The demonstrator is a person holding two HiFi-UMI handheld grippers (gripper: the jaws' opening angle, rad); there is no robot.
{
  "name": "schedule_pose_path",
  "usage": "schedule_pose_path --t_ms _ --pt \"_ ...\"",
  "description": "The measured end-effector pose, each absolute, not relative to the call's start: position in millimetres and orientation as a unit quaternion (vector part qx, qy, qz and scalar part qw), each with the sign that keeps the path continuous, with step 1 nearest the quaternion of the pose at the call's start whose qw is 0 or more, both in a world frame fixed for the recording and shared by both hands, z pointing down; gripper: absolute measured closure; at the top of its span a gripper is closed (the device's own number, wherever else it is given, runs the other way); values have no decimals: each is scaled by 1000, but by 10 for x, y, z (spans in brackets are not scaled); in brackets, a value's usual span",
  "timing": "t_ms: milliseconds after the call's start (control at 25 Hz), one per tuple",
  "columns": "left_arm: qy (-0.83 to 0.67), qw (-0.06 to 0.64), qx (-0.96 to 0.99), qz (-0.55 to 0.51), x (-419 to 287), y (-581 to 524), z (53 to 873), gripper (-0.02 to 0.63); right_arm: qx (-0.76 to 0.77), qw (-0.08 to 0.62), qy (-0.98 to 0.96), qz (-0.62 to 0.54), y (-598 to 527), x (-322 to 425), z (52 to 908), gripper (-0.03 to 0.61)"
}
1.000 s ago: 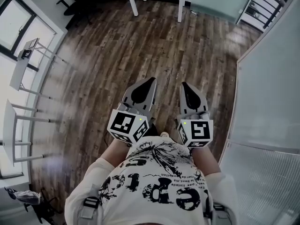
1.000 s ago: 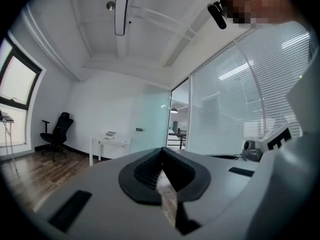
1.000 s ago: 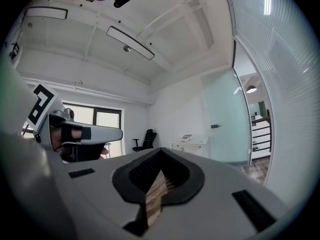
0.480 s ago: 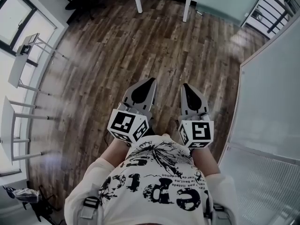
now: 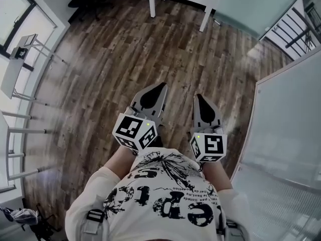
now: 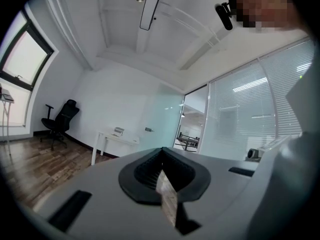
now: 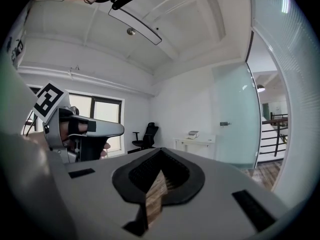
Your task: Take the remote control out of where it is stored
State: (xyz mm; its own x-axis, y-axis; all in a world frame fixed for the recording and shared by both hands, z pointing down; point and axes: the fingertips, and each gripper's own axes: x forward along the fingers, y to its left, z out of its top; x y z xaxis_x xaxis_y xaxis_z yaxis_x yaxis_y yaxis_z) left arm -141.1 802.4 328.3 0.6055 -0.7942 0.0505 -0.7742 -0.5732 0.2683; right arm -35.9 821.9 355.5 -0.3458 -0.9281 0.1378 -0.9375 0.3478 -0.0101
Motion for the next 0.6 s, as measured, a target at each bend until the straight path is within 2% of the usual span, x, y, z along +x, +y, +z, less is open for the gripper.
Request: schedule_pose_path --t_ms 360,600 --pt "-446 132 884 -42 -2300 7127 3279 606 582 60 -810 33 7350 -1138 3534 584" --pt "-447 138 883 -33 -2522 6751 3398 606 580 62 -811 42 6969 -1309 3623 584"
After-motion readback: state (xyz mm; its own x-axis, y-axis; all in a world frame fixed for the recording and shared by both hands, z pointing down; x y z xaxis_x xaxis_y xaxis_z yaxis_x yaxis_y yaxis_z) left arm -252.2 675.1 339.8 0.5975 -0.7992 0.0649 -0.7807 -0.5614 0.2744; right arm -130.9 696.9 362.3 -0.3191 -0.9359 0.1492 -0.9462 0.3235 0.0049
